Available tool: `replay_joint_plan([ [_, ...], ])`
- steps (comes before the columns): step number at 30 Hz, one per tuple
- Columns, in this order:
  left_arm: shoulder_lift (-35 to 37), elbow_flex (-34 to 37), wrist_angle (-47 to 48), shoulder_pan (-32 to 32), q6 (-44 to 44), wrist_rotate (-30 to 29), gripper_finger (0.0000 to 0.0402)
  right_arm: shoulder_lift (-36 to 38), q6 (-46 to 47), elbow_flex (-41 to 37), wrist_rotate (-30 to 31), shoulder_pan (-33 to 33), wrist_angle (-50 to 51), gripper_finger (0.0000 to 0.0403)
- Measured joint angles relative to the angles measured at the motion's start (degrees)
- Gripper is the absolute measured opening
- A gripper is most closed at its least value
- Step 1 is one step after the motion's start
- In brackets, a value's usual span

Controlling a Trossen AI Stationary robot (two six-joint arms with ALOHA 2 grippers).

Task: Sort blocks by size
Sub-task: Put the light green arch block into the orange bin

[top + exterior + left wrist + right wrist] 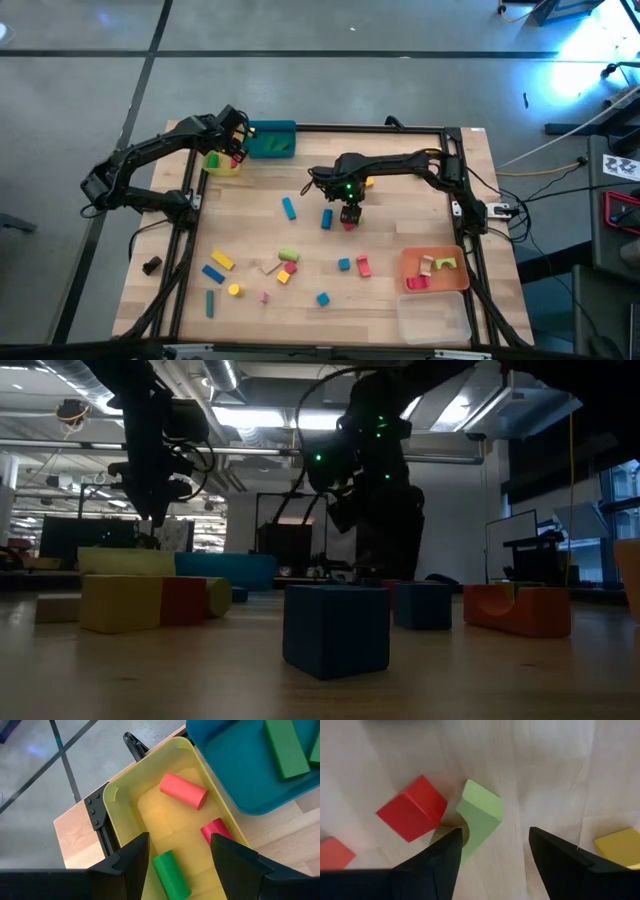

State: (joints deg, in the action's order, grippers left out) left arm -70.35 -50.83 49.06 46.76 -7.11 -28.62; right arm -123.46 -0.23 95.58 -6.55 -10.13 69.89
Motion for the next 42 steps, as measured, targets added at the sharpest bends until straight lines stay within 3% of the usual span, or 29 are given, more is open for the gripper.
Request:
replay_joint_plan([
  [6,0.0,0.0,0.0,0.0,0.0,0.0,0.0196,0.0,0.0,-3.5,0.0,0.0,-3.5,0.0198],
  [13,0.0,0.0,0.0,0.0,0.0,0.0,0.0196,0.4,0.0,-4.6,3.2,0.0,-3.4,0.0053],
  [23,0.0,-0.1,-3.0,0.0,-0.3,0.0,0.0196,6.2,4.9,-2.4,4.8,-0.3,10.0,0.0065],
  [30,0.0,-0.1,-6.4,0.0,-0.4,0.1,0.0196,13.8,14.4,-2.1,-0.7,0.5,18.8,0.0051],
  [36,0.0,-0.1,-7.5,0.0,-0.4,0.1,0.0196,21.9,26.8,-2.9,-2.6,6.6,20.2,0.0052],
  [42,0.0,-0.1,-8.0,0.0,-0.4,0.1,0.0196,28.6,43.4,-6.8,-1.6,17.3,20.1,0.0052],
])
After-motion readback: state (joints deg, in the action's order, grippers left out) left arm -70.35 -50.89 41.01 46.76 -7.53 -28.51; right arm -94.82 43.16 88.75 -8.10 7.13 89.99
